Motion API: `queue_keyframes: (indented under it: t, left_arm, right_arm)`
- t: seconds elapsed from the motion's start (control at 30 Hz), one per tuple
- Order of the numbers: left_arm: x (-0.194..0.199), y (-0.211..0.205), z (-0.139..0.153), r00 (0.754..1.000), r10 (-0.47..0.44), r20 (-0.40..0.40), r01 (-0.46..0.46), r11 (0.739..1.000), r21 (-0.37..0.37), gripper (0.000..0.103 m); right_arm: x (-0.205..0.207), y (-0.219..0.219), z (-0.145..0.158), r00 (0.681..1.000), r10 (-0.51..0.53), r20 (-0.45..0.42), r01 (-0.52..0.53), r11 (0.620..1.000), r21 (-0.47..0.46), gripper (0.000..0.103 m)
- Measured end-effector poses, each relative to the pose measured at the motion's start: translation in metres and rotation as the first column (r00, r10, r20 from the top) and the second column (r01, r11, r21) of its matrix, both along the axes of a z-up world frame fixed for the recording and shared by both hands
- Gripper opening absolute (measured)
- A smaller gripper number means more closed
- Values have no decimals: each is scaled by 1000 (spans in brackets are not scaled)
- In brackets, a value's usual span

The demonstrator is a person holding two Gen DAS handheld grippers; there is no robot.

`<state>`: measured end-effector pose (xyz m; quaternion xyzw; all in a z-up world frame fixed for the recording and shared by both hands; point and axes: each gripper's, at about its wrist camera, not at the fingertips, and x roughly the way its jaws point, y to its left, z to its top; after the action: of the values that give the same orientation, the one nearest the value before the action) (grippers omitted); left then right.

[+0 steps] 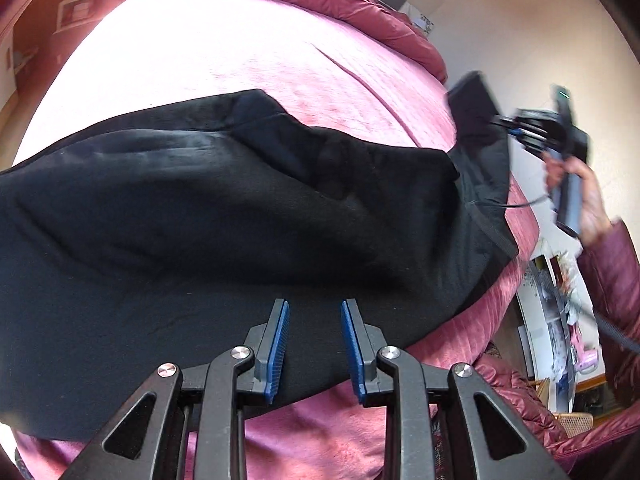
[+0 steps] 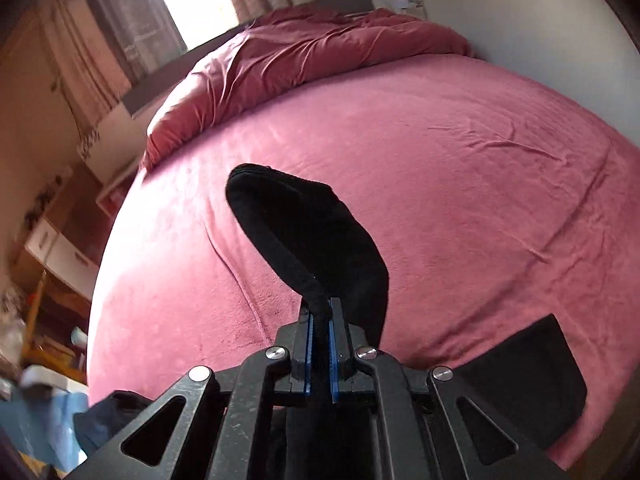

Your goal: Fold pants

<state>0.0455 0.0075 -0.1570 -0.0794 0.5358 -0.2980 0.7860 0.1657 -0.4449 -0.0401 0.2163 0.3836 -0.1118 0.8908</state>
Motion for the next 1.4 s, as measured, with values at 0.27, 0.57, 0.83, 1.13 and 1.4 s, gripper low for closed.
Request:
queue_keyframes:
  t: [0.27, 0.57, 0.83, 1.13, 1.4]
  left_arm:
    - [-8, -37, -2, 996, -94, 11, 93, 995, 43, 27]
    - [-12, -65, -1, 990, -143, -12, 144, 985, 92, 27]
    - [-19, -88, -10, 986, -162, -34, 165, 979, 120, 27]
    - [-23, -96, -16, 985, -166, -45, 171, 976, 138, 27]
    - [-22, -91, -21, 987, -152, -49, 157, 979, 127, 27]
  right_arm:
    - [-140, -99, -50, 969, -244, 30, 233, 952, 197, 6]
    - [-195, -139, -176, 935, -343, -87, 346, 838, 421, 13]
    - [-214, -178, -160, 896, -441, -59, 418, 790, 449, 27]
    - [-199, -192, -148, 895, -422, -140, 445, 848, 287, 7]
    - [-228, -185, -150, 889, -439, -128, 452, 800, 395, 33]
